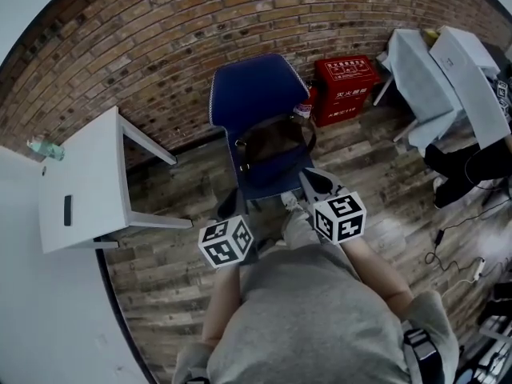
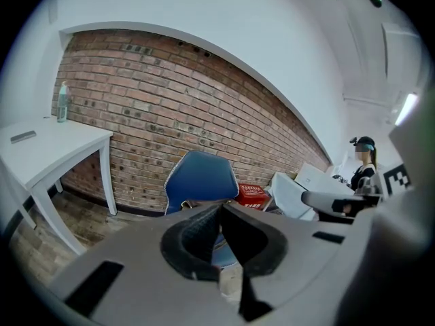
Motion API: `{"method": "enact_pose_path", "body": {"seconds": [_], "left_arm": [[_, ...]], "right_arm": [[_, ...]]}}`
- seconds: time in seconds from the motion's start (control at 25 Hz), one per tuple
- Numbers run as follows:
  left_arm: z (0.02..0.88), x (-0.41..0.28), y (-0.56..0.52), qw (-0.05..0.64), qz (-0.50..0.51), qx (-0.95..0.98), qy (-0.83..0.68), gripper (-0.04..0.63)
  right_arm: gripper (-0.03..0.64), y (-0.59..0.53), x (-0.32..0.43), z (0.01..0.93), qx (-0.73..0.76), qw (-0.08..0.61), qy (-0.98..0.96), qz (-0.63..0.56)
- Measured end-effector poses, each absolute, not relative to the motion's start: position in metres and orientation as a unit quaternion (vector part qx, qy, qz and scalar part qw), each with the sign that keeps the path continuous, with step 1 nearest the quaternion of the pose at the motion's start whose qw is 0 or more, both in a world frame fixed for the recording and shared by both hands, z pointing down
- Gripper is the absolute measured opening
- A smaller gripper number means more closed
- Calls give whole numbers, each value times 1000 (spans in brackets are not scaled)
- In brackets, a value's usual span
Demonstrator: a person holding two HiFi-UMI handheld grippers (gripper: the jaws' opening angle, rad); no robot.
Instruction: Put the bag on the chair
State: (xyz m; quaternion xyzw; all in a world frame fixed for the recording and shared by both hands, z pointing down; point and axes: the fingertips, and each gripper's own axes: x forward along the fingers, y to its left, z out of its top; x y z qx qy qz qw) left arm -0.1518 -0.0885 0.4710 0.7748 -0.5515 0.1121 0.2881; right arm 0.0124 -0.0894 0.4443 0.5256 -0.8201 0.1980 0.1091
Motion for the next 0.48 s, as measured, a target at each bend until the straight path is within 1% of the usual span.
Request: {"method": "enact_pose_path", "body": {"seconds": [0.48], "left_arm": [[477, -152, -93, 300, 108, 771, -551, 11]], "right_arm": [[3, -97, 17, 449, 528, 108, -817, 203]]}}
